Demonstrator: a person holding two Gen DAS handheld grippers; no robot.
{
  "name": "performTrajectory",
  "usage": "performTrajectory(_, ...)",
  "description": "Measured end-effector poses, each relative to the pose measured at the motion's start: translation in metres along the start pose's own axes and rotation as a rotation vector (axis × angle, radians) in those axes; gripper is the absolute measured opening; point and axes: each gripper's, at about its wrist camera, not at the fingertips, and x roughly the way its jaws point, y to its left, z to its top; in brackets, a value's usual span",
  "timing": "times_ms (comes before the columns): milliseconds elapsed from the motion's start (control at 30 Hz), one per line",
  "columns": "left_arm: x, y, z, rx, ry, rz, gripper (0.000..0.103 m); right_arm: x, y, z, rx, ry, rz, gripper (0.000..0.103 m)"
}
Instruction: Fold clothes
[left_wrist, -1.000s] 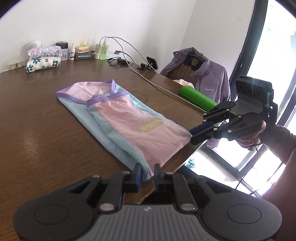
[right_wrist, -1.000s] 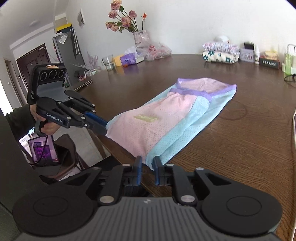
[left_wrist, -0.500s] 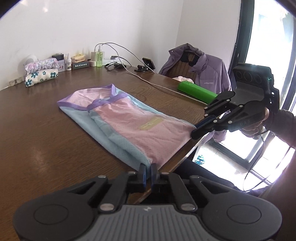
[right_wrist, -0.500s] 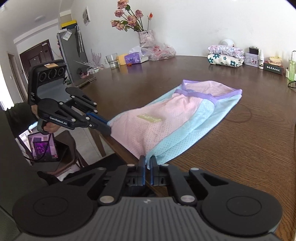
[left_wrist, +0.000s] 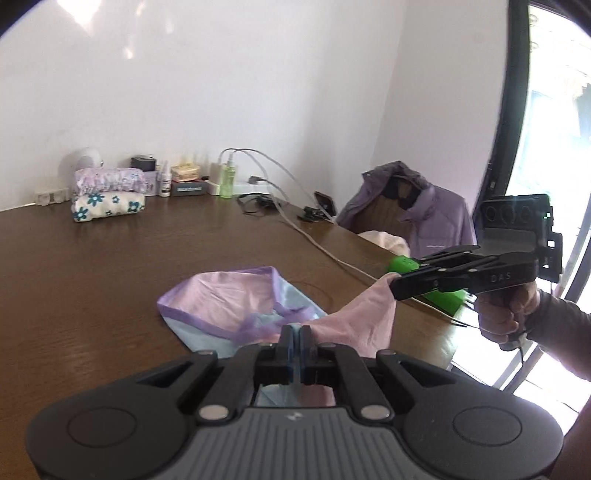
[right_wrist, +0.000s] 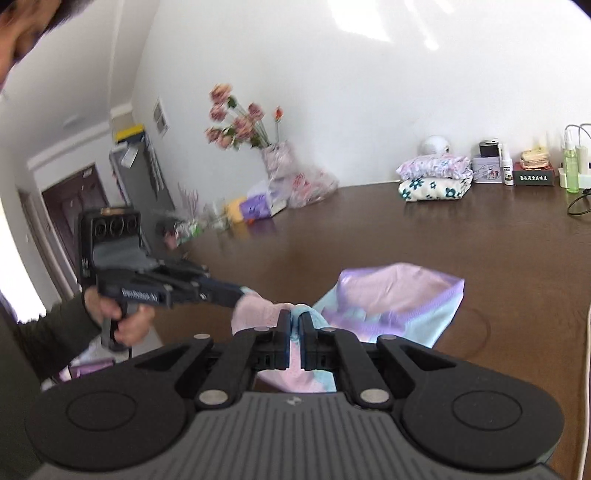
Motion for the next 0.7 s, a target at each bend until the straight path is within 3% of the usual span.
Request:
performTrajectory(133,0.028,0.024,0.005,-0.096,0.021,0.071,0.002,0.041,-0.028,0.014,0.051,0.038,-0.096,0.004)
performTrajectory(300,0.050,0.043,0.002,-0.201,0.024,0.129,0.002,0.075,-0.055,0.007,0.140,0.117,-0.180,0.004)
performTrajectory(400,0.055,0.047,0.001,-0.243,0.011,0.201,0.002,0.077,-0.061,0.001,0.171,0.128,-0.240,0.004)
performTrajectory(500,0.053,0.050,0.003,-0.278,0.009,0.214,0.003,0.069,-0.065,-0.001,0.220,0.117,-0.253,0.008)
performTrajectory(567,0.044,0.043,0.010,-0.261,-0.017,0.240,0.005,0.058,-0.060,0.003,0.209,0.083,-0.301,0.024)
performTrajectory(700,0.024,0.007,0.022,-0.130,-0.112,0.168,0.007,0.036,-0.041,0.013,0.124,-0.021,-0.319,0.021)
